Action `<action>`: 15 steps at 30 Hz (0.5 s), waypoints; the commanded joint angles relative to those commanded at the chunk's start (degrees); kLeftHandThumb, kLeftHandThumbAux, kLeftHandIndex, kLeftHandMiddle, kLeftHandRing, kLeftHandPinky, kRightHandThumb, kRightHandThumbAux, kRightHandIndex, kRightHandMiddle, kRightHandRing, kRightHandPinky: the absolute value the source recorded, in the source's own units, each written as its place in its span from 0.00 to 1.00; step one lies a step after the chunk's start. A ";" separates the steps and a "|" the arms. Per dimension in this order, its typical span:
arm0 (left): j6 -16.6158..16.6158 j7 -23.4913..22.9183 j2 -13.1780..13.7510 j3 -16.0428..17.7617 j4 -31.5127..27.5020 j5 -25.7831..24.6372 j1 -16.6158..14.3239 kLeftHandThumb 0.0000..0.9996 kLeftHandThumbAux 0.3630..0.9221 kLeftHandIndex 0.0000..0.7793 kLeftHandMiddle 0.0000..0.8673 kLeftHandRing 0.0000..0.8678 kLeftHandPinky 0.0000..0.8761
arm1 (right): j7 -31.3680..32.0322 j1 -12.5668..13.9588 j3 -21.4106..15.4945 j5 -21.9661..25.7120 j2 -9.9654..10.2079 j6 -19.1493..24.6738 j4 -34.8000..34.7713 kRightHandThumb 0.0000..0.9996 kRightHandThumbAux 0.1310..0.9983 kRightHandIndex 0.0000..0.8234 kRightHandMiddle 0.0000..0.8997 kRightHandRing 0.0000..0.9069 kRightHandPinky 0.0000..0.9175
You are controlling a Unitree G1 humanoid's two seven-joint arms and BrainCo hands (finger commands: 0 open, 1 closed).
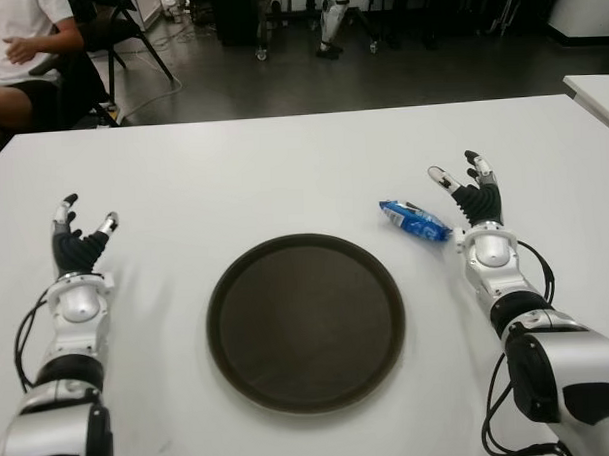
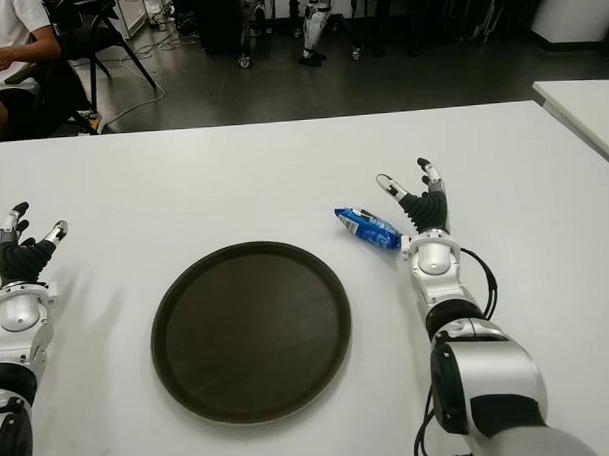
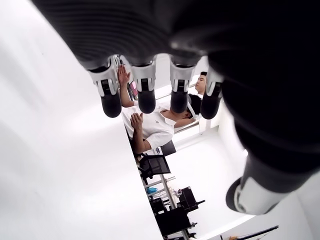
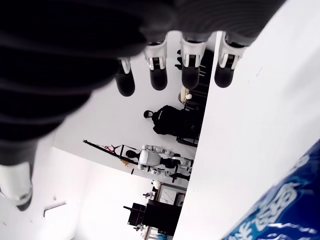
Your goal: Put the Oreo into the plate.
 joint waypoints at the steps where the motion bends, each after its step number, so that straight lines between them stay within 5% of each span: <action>1: 0.06 0.08 0.02 -0.05 -0.01 0.08 0.00 0.00 0.61 0.00 0.00 0.00 0.00 | -0.21 -0.02 0.15 -0.18 -0.04 0.16 0.02 0.00 0.45 0.04 0.00 0.00 0.00; 6: 0.13 0.16 -0.06 -0.01 -0.11 -0.03 -0.06 0.00 0.62 0.00 0.00 0.00 0.01 | -0.39 -0.18 0.79 -0.69 -0.16 0.61 0.04 0.00 0.44 0.04 0.00 0.00 0.00; 12: -0.04 0.38 -0.21 0.03 -0.49 -0.06 0.06 0.00 0.63 0.00 0.00 0.00 0.01 | -3.81 0.95 10.30 -10.78 -2.42 2.16 -1.08 0.00 0.46 0.01 0.00 0.00 0.00; 15: 0.50 0.77 -0.26 -0.15 -0.65 0.20 0.03 0.00 0.60 0.00 0.00 0.00 0.01 | -5.79 -0.30 15.69 -16.55 -2.92 6.24 -1.01 0.00 0.49 0.00 0.00 0.00 0.00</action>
